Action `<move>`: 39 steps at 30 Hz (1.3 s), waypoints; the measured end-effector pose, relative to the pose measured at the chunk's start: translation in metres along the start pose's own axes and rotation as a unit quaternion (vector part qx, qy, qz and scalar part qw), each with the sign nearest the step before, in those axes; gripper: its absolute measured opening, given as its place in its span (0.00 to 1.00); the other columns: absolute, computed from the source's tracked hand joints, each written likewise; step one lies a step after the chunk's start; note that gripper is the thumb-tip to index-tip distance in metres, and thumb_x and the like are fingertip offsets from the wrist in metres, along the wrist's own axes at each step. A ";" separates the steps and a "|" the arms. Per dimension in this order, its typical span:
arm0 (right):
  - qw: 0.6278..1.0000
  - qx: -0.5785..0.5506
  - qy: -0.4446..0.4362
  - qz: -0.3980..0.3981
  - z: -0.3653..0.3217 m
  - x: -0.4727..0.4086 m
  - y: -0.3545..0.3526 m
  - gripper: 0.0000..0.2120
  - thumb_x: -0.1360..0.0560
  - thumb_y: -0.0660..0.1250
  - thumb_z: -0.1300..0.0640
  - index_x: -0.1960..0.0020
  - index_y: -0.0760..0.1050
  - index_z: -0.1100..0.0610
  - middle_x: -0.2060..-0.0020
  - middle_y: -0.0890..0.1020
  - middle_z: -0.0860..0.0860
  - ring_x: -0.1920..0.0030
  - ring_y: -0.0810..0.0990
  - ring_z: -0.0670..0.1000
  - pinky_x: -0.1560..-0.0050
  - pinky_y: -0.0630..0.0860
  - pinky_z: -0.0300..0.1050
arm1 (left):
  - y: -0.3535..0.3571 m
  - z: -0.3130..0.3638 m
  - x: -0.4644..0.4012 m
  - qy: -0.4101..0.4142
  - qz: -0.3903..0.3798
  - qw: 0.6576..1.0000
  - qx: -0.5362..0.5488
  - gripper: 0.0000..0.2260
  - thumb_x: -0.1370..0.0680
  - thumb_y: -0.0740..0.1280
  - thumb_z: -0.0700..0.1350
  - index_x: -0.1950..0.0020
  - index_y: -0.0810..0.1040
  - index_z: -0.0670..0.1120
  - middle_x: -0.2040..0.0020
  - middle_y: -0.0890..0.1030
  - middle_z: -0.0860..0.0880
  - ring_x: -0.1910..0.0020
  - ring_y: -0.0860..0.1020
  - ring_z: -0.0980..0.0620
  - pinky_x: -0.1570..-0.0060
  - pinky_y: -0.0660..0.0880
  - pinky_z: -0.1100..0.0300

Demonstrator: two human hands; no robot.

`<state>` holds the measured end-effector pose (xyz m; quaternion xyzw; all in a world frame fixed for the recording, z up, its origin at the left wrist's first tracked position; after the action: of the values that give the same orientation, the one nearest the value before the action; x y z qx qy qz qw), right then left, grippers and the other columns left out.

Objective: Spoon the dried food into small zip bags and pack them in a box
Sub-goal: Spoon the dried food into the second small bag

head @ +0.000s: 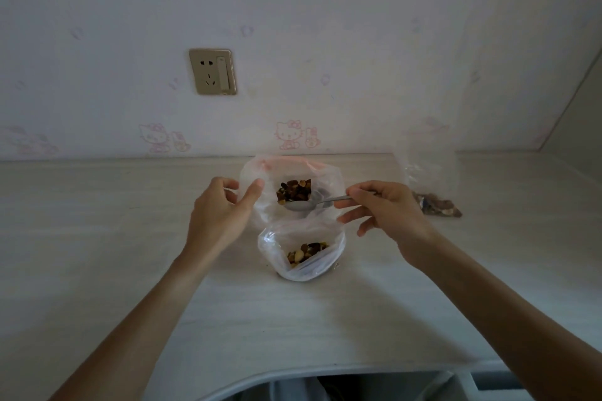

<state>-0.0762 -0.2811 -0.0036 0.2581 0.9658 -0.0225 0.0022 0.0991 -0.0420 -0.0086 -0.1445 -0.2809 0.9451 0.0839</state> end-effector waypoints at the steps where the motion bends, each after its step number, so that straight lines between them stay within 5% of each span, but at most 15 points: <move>1: 1.000 0.025 0.004 -0.001 0.001 -0.004 0.002 0.08 0.17 0.65 0.60 0.45 0.80 0.62 0.55 0.89 0.53 0.58 0.89 0.57 0.68 0.82 0.44 | 0.008 -0.001 -0.002 -0.010 -0.019 1.000 0.004 0.22 0.25 0.68 0.69 0.48 0.77 0.51 0.54 0.81 0.56 0.56 0.80 0.59 0.58 0.75 0.59; 8: 0.993 0.117 0.009 -0.022 0.009 -0.018 0.013 0.06 0.18 0.67 0.61 0.50 0.82 0.59 0.59 0.89 0.50 0.60 0.88 0.51 0.66 0.83 0.44 | 0.036 -0.007 0.005 0.000 -0.054 0.996 0.069 0.09 0.21 0.71 0.52 0.56 0.82 0.48 0.66 0.85 0.51 0.68 0.83 0.58 0.63 0.78 0.56; 14: 0.994 0.101 0.010 0.027 0.014 -0.032 0.017 0.07 0.18 0.67 0.61 0.51 0.83 0.62 0.60 0.89 0.51 0.63 0.88 0.54 0.65 0.82 0.48 | 0.035 -0.009 0.006 0.041 -0.051 0.995 0.071 0.05 0.20 0.69 0.44 0.55 0.82 0.47 0.64 0.85 0.50 0.66 0.83 0.57 0.67 0.78 0.60; 20: 0.992 0.102 -0.007 0.072 0.012 -0.042 0.028 0.07 0.18 0.67 0.61 0.51 0.82 0.63 0.61 0.88 0.52 0.66 0.87 0.55 0.75 0.76 0.40 | 0.037 0.002 0.007 0.066 -0.056 0.991 0.099 0.05 0.20 0.69 0.42 0.55 0.82 0.45 0.63 0.85 0.48 0.65 0.83 0.53 0.66 0.78 0.59; 31: 0.973 0.176 -0.122 0.084 0.008 -0.037 0.037 0.06 0.18 0.67 0.62 0.51 0.82 0.57 0.64 0.86 0.44 0.68 0.86 0.46 0.71 0.78 0.36 | 0.038 0.010 0.007 0.108 -0.080 0.985 0.113 0.03 0.18 0.69 0.43 0.48 0.83 0.50 0.59 0.86 0.55 0.61 0.84 0.61 0.63 0.76 0.70; 36: 0.987 0.116 -0.054 0.093 0.015 -0.044 0.035 0.07 0.18 0.66 0.60 0.51 0.83 0.58 0.62 0.89 0.49 0.67 0.87 0.54 0.69 0.82 0.46 | 0.037 0.009 0.009 0.108 -0.087 0.984 0.115 0.07 0.18 0.70 0.43 0.51 0.81 0.56 0.58 0.86 0.56 0.60 0.84 0.62 0.63 0.75 0.71; 39: 0.995 0.049 -0.013 0.082 0.022 -0.044 0.034 0.07 0.17 0.66 0.61 0.50 0.83 0.60 0.58 0.89 0.51 0.66 0.88 0.56 0.68 0.83 0.47 | 0.035 0.007 0.007 0.096 -0.072 0.985 0.121 0.06 0.19 0.70 0.44 0.51 0.81 0.56 0.58 0.86 0.54 0.60 0.84 0.59 0.61 0.79 0.64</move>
<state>-0.0218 -0.2746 -0.0259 0.3358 0.9391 -0.0725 0.0040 0.0873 -0.0726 -0.0240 -0.2026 -0.1644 0.9455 0.1950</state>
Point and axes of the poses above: each hand's wrist, its own x-axis away from the middle knuckle, its own y-axis out of the palm, z = x × y, the point moved 7 cm from there along -x, towards the middle knuckle
